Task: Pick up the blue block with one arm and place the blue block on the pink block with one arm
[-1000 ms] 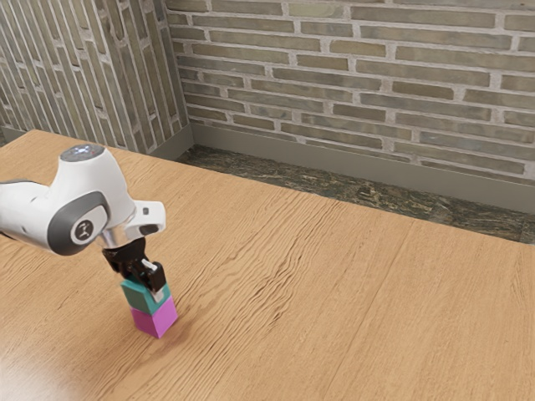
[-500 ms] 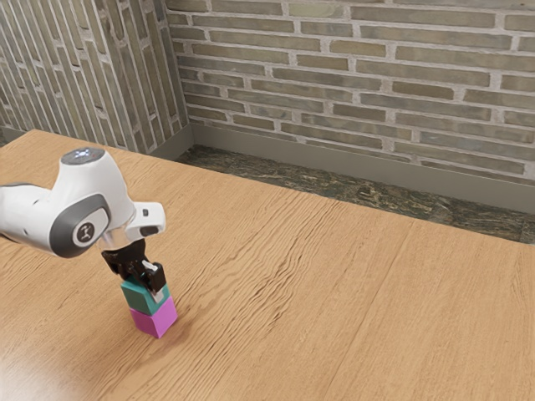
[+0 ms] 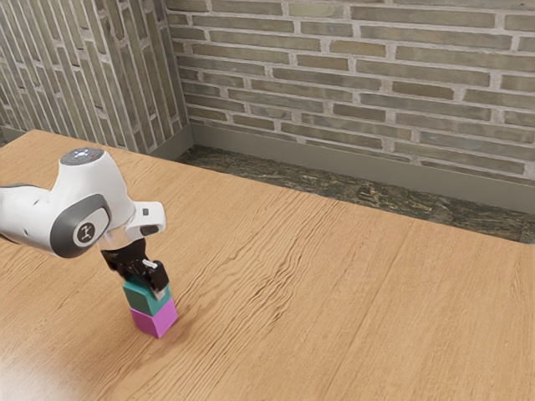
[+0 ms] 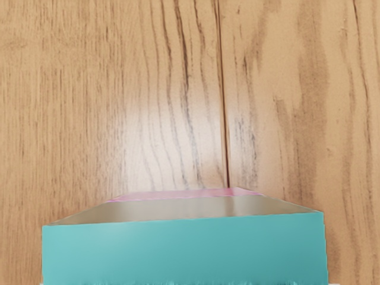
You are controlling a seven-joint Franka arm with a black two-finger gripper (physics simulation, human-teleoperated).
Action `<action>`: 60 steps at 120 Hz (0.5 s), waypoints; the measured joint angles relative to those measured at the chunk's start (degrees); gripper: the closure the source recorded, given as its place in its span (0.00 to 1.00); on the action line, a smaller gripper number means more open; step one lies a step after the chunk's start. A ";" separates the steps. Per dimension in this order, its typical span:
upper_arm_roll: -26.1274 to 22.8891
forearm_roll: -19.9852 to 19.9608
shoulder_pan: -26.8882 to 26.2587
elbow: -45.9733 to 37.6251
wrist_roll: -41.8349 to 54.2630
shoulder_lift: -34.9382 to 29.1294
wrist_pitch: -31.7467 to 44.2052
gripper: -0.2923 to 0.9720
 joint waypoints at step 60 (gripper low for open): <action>-0.22 1.46 2.70 3.35 0.38 -10.55 -4.32 0.25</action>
